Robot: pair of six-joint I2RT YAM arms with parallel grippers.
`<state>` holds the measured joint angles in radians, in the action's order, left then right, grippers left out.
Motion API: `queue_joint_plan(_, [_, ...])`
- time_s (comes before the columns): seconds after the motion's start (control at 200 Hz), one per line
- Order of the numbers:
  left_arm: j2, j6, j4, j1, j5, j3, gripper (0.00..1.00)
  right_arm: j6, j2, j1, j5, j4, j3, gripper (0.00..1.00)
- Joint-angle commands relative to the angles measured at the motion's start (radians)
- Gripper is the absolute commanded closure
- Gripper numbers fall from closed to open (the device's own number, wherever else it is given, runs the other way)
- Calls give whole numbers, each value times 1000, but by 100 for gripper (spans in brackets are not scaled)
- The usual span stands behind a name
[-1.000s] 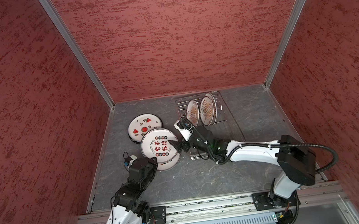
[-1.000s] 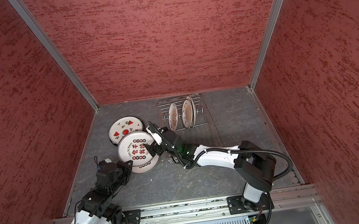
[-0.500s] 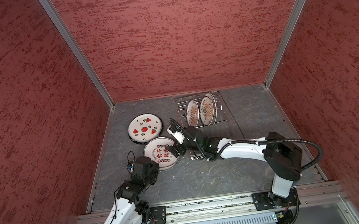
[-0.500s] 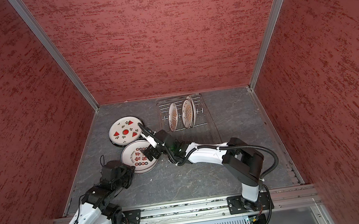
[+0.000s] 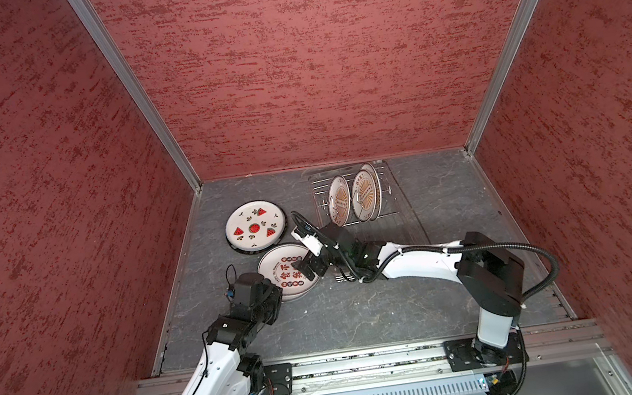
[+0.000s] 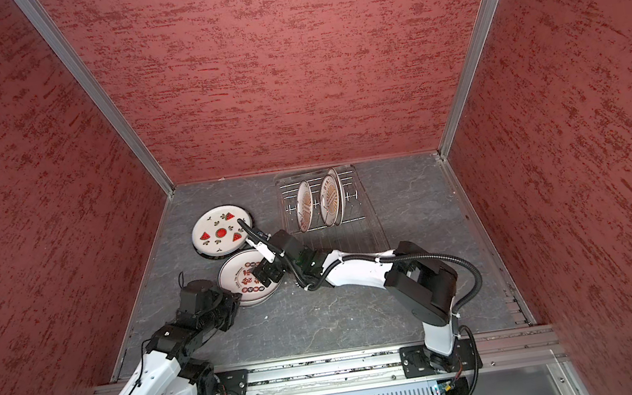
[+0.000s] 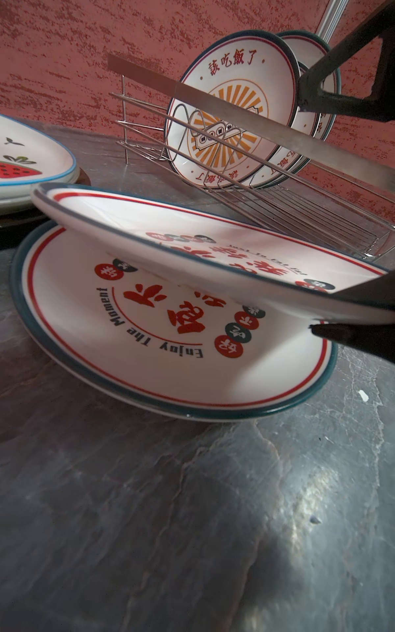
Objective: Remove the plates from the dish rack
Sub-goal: 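Lower the red-text plate onto the placed red-text plate with the left gripper, then open the left gripper and release the plate onto the stack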
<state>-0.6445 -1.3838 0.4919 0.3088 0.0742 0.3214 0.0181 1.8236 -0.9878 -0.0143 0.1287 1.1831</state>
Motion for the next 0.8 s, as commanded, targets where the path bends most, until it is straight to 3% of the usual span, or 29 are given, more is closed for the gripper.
queue_joint_plan(0.0, [-5,-8,-67,-14,30,5,100,-27,15,-9,-5,-25,36,3])
queue_joint_plan(0.24, [-49,-4,-88,-17,34,-6,90,-36,16,-9,0,-52,39,3])
queue_joint_plan(0.486, [-44,-9,-99,-23,30,-24,65,-34,16,-9,-3,-60,36,3])
queue_joint_plan(0.797, [-73,-13,-124,-37,22,-43,54,-37,13,-9,5,-61,30,3])
